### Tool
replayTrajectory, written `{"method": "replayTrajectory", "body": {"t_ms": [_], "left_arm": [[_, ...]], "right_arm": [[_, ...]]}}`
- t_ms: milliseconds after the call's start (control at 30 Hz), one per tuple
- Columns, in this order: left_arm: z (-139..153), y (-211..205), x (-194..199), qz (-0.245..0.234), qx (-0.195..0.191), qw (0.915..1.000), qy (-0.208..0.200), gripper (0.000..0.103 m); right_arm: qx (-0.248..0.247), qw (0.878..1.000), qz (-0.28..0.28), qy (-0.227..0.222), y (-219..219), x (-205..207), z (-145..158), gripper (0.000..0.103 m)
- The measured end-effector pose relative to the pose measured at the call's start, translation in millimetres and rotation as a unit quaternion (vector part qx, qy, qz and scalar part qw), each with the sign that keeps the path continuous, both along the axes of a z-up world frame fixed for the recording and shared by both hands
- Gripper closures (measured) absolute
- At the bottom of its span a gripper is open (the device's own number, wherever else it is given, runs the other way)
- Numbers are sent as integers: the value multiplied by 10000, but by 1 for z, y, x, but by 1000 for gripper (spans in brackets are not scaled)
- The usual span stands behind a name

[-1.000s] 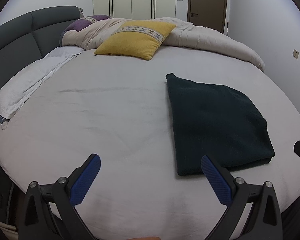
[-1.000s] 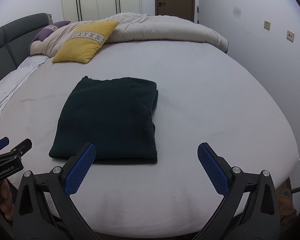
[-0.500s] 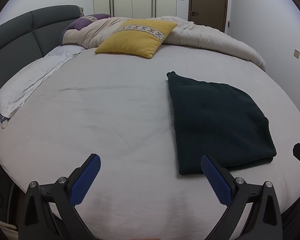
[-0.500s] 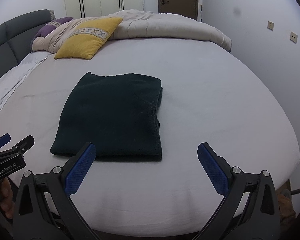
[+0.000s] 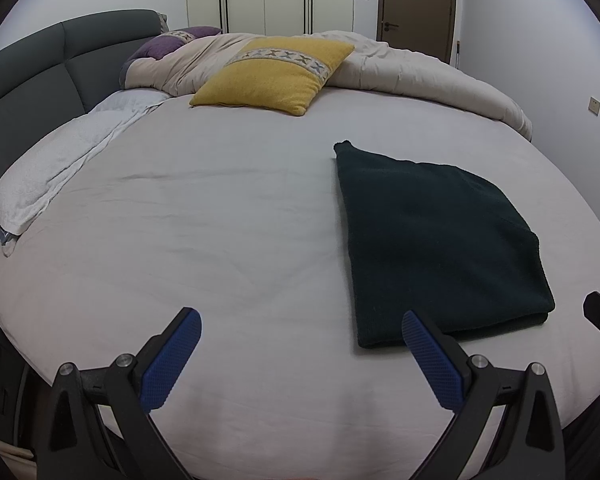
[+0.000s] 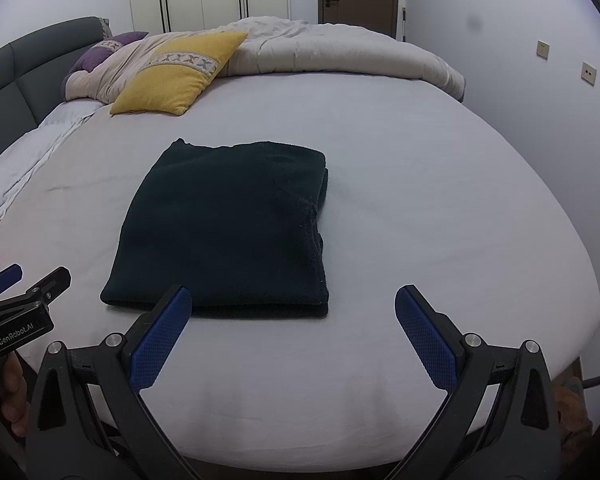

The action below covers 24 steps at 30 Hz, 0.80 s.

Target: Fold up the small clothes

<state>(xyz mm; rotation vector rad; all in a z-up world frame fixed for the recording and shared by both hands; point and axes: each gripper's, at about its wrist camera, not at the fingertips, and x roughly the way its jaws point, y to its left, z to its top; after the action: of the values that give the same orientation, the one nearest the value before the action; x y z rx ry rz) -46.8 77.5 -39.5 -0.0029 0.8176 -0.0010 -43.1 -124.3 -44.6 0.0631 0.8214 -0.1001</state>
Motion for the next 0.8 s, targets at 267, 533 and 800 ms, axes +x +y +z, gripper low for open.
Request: {"method": "replayTrajectory", "body": {"t_ms": [267,533,800], "left_arm": [[-2,1,0,13,0,10000,14,0],[-3,1,-1,10,8,10000,25,0],[-4,1,-2,23,19,10000,29,0]], "right_arm": [[3,10000,3,16,0,0,0,0],[5,10000,-30,2,0,-1,-2,0],[3,10000,-10,27,3,-2,-4,0]]}}
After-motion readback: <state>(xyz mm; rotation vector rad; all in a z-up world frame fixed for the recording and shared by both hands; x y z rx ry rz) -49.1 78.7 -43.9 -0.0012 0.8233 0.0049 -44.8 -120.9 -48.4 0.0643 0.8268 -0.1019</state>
